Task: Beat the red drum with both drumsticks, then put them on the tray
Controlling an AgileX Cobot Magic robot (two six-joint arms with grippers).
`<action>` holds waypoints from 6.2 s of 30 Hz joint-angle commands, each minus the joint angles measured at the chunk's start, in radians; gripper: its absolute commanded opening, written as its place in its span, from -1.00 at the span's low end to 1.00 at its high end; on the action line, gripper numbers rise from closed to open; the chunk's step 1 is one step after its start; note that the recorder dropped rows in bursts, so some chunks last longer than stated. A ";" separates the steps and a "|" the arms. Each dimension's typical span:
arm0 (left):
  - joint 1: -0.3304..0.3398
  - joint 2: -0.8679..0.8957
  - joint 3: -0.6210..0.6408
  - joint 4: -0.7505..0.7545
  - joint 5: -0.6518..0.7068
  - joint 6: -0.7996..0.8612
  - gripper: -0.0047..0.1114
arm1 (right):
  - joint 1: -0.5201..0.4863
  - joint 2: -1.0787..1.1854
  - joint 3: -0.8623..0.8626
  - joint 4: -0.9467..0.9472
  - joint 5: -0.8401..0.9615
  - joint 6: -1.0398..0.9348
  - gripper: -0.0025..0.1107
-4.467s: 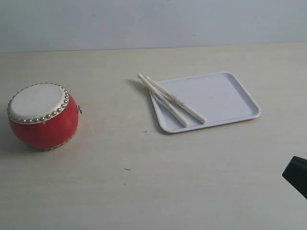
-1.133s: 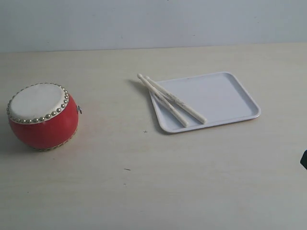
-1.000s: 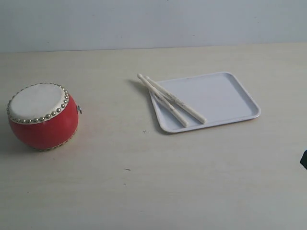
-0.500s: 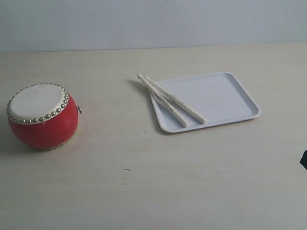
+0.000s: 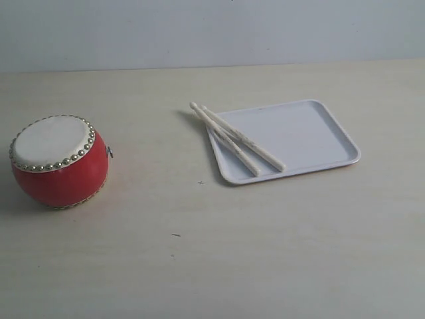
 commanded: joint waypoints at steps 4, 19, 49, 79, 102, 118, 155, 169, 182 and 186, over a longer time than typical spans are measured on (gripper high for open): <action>-0.006 -0.005 0.003 0.061 -0.009 0.005 -0.92 | -0.150 -0.005 0.004 0.000 -0.013 -0.001 -0.96; -0.006 -0.005 0.003 0.062 -0.011 0.005 -0.92 | -0.150 -0.005 0.004 0.000 -0.024 -0.001 -0.96; -0.002 -0.005 0.003 0.066 0.063 -0.107 -0.92 | -0.150 -0.005 0.004 0.000 -0.028 -0.001 -0.96; -0.002 -0.005 0.003 0.066 0.059 -0.101 -0.92 | -0.150 -0.005 0.004 0.000 -0.028 -0.001 -0.96; -0.002 -0.005 0.003 0.066 0.059 -0.101 -0.92 | -0.150 -0.005 0.004 0.000 -0.028 -0.001 -0.96; -0.002 -0.005 0.003 0.066 0.059 -0.101 -0.92 | -0.150 -0.005 0.004 0.000 -0.028 -0.001 -0.96; -0.002 -0.005 0.003 0.066 0.059 -0.101 -0.92 | -0.150 -0.005 0.004 0.114 -0.013 -0.055 -0.96; -0.002 -0.005 0.003 0.066 0.059 -0.101 -0.92 | -0.150 -0.005 0.004 0.126 -0.019 -0.053 -0.96; -0.002 -0.005 0.003 0.066 0.059 -0.101 -0.92 | -0.150 -0.005 0.004 0.126 -0.030 -0.055 -0.96; -0.002 -0.005 0.003 0.066 0.059 -0.101 -0.92 | -0.150 -0.005 0.004 0.124 -0.034 -0.055 -0.96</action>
